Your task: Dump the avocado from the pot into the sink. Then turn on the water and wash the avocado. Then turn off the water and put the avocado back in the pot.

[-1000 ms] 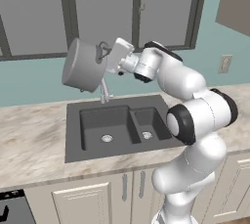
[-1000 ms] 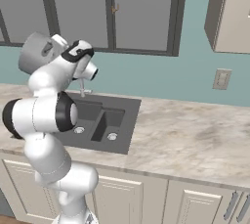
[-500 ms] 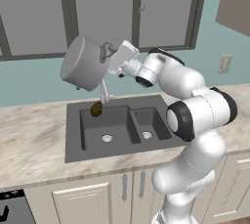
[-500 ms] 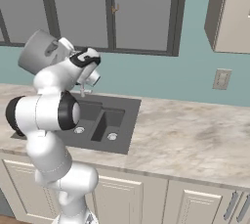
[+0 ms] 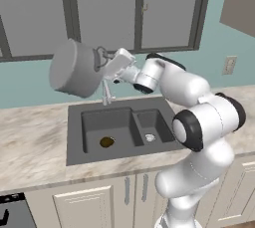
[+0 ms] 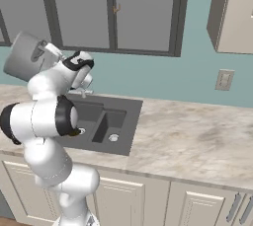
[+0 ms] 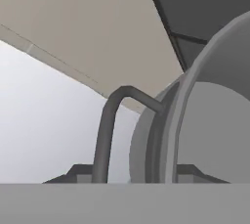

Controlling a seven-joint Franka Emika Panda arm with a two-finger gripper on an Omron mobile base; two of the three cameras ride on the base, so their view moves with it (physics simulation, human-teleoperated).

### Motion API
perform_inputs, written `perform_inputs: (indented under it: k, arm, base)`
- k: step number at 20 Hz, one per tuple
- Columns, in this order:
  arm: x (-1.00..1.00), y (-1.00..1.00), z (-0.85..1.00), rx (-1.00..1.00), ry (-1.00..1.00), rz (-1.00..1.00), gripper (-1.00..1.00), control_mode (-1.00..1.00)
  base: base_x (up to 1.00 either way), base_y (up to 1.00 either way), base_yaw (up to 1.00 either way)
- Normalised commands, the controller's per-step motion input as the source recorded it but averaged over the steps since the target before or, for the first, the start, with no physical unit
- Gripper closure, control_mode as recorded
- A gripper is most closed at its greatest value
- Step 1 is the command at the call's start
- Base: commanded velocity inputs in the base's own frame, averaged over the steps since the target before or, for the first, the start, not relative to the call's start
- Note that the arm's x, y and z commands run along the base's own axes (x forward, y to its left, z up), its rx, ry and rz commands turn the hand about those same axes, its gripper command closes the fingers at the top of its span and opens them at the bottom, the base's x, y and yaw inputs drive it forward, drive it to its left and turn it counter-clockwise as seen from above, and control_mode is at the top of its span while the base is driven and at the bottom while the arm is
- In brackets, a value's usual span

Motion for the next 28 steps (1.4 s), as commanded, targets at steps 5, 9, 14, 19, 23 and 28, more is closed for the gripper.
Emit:
perform_inputs:
  k: [5, 9, 14, 19, 23, 28]
  arm:
    - [-0.99, 0.71, 0.31, -0.31, -0.40, 0.00, 1.00, -1.00]
    - [-0.84, 0.33, 0.42, -0.40, -0.31, 0.00, 1.00, -1.00]
    - [-0.79, 0.01, 0.45, -0.43, -0.22, -0.05, 1.00, -1.00]
    - [-0.46, -0.19, 0.17, -0.55, -0.16, -0.20, 1.00, -1.00]
    - [-0.22, -0.60, 0.00, -0.53, -0.10, -0.26, 1.00, -1.00]
    - [-0.04, -0.98, -0.03, -0.43, -0.01, -0.27, 1.00, -1.00]
  base:
    - [0.00, 0.00, 0.00]
    - [0.00, 0.00, 0.00]
    - [0.00, 0.00, 0.00]
    - [0.00, 0.00, 0.00]
    - [0.00, 0.00, 0.00]
    - [0.00, 0.00, 0.00]
